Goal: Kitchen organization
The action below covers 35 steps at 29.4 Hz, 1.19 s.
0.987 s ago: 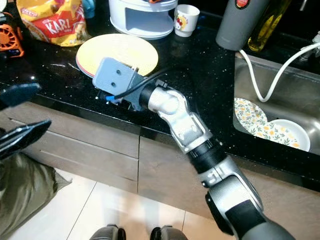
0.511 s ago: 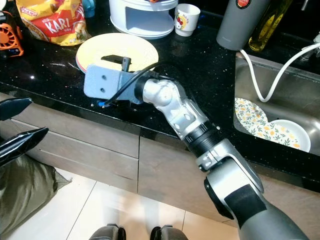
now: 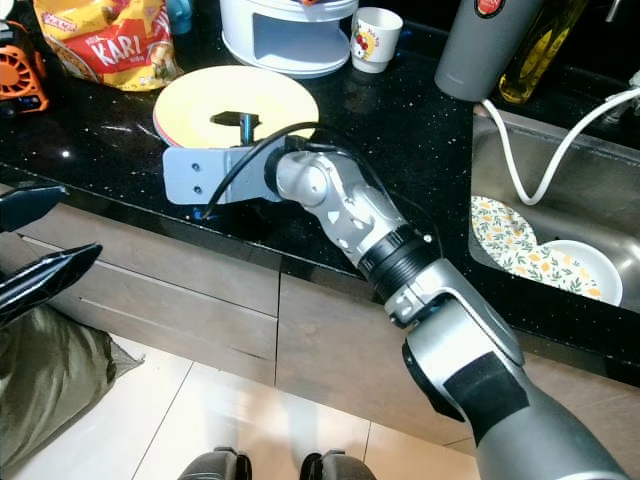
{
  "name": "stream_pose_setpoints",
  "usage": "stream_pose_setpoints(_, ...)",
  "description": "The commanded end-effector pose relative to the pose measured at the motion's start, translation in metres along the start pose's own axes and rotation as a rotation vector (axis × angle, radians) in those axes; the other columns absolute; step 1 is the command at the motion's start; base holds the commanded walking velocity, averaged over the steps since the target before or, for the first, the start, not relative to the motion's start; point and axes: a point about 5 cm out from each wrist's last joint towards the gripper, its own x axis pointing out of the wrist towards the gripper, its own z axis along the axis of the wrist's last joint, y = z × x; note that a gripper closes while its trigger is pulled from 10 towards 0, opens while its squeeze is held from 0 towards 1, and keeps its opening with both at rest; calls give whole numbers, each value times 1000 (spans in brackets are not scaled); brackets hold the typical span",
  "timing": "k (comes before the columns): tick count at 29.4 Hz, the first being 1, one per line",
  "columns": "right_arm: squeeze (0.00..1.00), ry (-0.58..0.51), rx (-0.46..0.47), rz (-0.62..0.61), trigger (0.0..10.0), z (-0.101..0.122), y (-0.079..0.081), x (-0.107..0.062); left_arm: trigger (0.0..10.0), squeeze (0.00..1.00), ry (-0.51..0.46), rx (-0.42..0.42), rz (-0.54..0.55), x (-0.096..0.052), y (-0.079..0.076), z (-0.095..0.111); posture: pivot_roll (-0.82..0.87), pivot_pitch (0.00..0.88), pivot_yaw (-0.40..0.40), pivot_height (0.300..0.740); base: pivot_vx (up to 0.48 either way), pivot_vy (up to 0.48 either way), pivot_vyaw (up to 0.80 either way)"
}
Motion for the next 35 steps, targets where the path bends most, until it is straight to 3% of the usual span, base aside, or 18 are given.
stream_pose_setpoints(1,0,77,-22,39,0,-15,7,-2,10000,0,1,15,-35,4,-5,1,178,138,-123,740,0,0,0)
stream_pose_setpoints(10,0,87,-38,-71,0,-20,-1,-9,10000,0,-5,17,-54,8,-4,2,176,132,-116,740,0,0,0)
stream_pose_setpoints(17,0,69,-17,-160,0,-23,4,-14,10000,0,-12,15,-67,10,-4,3,176,129,-112,740,0,0,0)
stream_pose_setpoints(20,0,68,16,-267,0,-32,7,-27,10000,0,-19,13,-77,13,-4,2,169,124,-110,740,0,0,0)
stream_pose_setpoints(24,0,58,27,-304,0,-37,6,-34,10000,0,-25,13,-83,14,-4,2,167,123,-109,740,0,0,0)
stream_pose_setpoints(30,0,141,-21,-389,0,-81,-7,-90,10000,0,-62,7,-117,25,-3,2,132,122,-89,740,0,0,0)
stream_pose_setpoints(33,0,147,-54,-374,0,-90,-10,-116,10000,0,-83,1,-130,30,-2,2,132,122,-89,740,0,0,0)
stream_pose_setpoints(34,0,147,-54,-374,0,-90,-10,-116,10000,0,-83,1,-130,30,-2,2,132,122,-89,740,0,0,0)
stream_pose_setpoints(35,0,123,-90,-311,0,-88,-9,-130,10000,0,-99,-4,-145,35,-1,1,99,121,-78,740,0,0,0)
